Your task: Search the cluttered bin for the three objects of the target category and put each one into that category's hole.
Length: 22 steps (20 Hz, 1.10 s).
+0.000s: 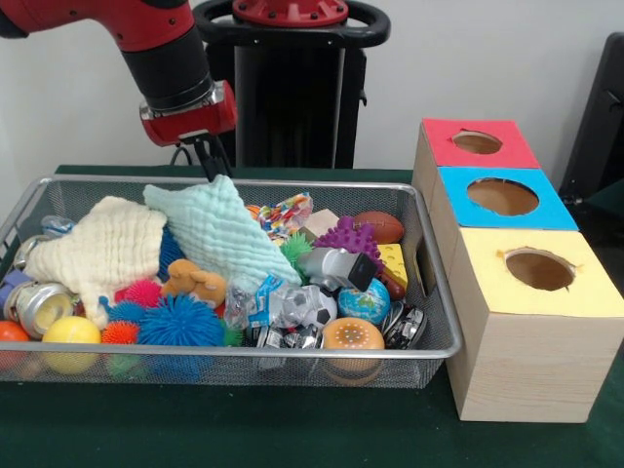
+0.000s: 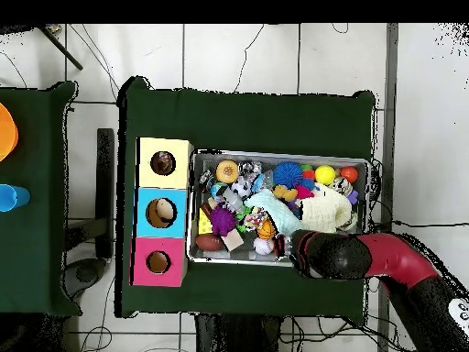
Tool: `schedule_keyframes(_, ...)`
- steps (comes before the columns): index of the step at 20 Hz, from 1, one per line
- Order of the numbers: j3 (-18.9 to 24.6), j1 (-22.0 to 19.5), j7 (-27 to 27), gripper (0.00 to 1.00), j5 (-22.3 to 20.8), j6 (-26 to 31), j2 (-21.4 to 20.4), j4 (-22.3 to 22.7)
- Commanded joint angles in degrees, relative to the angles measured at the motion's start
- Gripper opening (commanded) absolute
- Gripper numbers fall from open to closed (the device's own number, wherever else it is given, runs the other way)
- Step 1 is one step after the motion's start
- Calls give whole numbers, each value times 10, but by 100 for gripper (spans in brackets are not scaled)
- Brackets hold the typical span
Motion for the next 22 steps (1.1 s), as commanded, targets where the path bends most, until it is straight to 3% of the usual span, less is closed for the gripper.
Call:
schedule_keyframes(1, 31, -9, -166, 100, -19, 47, 12, -47)
schedule_keyframes(15, 23, 15, -119, 100, -18, 26, 7, -52)
schedule_keyframes(22, -16, 86, 16, 100, -28, -43, -10, -37)
